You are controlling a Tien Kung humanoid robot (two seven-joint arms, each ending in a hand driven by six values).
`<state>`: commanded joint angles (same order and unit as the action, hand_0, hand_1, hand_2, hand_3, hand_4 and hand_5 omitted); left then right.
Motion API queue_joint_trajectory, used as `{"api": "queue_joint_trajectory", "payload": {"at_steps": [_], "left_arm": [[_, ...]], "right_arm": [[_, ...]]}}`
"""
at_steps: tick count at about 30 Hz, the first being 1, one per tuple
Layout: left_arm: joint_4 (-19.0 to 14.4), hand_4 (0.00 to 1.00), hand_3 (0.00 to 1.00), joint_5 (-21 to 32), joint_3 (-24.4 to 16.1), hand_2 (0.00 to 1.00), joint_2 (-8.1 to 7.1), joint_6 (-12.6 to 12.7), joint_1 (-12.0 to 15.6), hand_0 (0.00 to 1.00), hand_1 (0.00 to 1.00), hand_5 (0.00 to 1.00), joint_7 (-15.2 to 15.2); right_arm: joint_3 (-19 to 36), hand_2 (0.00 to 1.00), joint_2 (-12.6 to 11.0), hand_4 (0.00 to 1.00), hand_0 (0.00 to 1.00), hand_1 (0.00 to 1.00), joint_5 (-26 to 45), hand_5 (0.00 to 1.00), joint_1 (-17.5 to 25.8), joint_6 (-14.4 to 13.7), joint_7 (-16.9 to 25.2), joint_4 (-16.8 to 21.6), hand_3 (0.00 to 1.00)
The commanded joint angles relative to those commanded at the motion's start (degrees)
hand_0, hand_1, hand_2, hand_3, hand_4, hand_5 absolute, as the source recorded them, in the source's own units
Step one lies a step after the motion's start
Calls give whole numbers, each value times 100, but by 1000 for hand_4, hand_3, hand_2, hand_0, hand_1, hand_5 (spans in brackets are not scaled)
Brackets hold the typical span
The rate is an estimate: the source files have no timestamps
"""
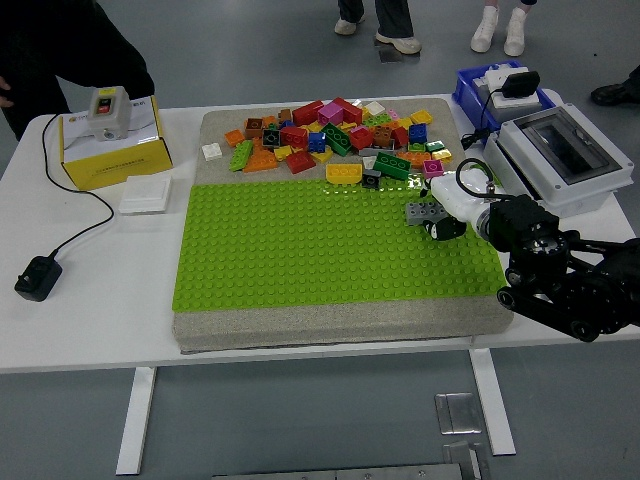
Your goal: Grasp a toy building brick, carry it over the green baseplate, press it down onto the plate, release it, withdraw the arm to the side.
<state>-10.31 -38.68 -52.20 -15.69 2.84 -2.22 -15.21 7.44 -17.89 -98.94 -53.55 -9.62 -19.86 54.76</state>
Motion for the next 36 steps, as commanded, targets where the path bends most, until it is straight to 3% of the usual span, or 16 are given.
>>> {"api": "queue_joint_trajectory", "payload": {"at_steps": [3, 4, 21, 22, 36], "left_arm": [[0, 391, 708, -1, 3, 673, -1, -1, -9, 755, 699, 471, 0], [0, 391, 707, -2, 3, 673, -2, -1, -13, 756, 699, 471, 1], [0, 390, 707, 3, 4, 673, -6, 0, -44, 755, 699, 470, 3], [0, 390, 707, 5, 7, 673, -6, 0, -46, 755, 699, 470, 4], [0, 390, 707, 27, 34, 674, -15, -2, -74, 755, 699, 471, 16]], "right_arm": [[-18, 701, 16, 624, 84, 215, 7, 343, -7, -20, 1, -32, 748], [-29, 652, 23, 628, 82, 211, 12, 346, -9, -22, 1, -46, 700], [-170, 633, 64, 630, 80, 209, 65, 347, -30, -79, -2, -123, 693], [-176, 595, 68, 626, 80, 203, 66, 344, -31, -87, -3, -127, 658], [-277, 553, 131, 622, 70, 200, 82, 344, -62, -155, -24, -171, 595]]}}
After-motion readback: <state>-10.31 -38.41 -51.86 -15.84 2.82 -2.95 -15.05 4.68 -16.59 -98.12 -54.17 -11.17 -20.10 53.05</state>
